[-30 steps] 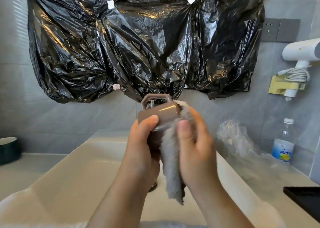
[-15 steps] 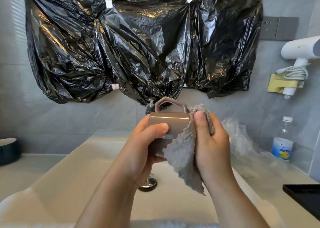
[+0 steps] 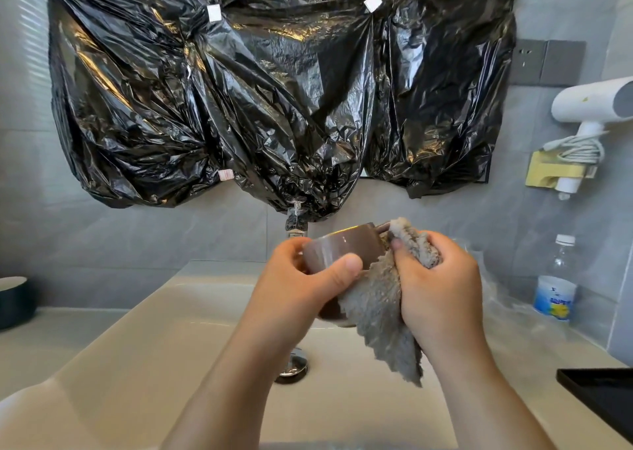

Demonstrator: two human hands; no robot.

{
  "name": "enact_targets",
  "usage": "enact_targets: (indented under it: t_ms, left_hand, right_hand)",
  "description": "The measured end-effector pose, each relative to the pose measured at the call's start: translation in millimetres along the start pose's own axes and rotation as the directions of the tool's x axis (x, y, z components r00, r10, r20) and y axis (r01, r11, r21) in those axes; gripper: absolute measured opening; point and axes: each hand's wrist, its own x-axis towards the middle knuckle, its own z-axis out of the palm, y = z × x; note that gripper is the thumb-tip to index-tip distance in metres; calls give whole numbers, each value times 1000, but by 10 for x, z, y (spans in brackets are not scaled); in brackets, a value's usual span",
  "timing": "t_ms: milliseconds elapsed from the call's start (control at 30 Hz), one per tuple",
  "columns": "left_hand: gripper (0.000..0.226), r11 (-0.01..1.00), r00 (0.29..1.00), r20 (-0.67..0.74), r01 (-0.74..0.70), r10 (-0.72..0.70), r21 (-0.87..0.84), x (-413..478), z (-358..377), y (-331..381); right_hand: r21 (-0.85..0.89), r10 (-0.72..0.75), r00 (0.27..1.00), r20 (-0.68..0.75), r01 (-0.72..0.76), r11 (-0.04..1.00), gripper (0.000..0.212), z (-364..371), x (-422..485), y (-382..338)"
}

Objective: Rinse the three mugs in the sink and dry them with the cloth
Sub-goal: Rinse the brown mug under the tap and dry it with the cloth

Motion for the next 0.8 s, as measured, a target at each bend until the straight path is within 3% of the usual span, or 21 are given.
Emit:
enact_targets:
  t_ms: [67, 167, 233, 333, 433, 500, 600, 700, 800]
  left_hand:
    - [67, 998, 994, 112, -3, 11, -65, -40, 58, 9]
    - [64, 988, 995, 96, -12, 27, -155, -45, 42, 11]
    - [66, 988, 998, 57, -23, 32, -156, -31, 19, 8]
    - [60, 993, 998, 40, -35, 40, -114, -4, -10, -6]
    - [65, 995, 997, 57, -44, 49, -86, -8, -1, -14]
    - [67, 995, 996, 68, -46, 52, -89, -9, 11, -18]
    - [67, 994, 997, 82, -5, 14, -111, 2, -8, -27]
    - [63, 989, 991, 105, 89, -77, -121, 14, -60, -43]
    - [66, 992, 992, 105, 79, -69, -99, 26, -83, -48]
  right_hand:
    - [9, 14, 998, -54, -14, 1000, 41, -2, -13, -10]
    - [-35, -61, 997, -42, 59, 998, 51, -22, -26, -39]
    - [-89, -98, 994, 44, 101, 991, 40, -15, -18, -39]
    - [-34, -87, 976, 200, 96, 995, 6, 10, -12, -23]
    - [-15, -122, 984, 130, 125, 992, 9, 8, -24, 11]
    - [-100, -152, 987, 52, 157, 983, 6, -1, -34, 3]
    - [-115, -145, 986, 87, 155, 981, 32, -25, -27, -2]
    - [-78, -86, 988, 130, 97, 992, 43, -48, 2, -15]
    - [-33, -36, 988, 149, 42, 999, 54, -36, 5, -9]
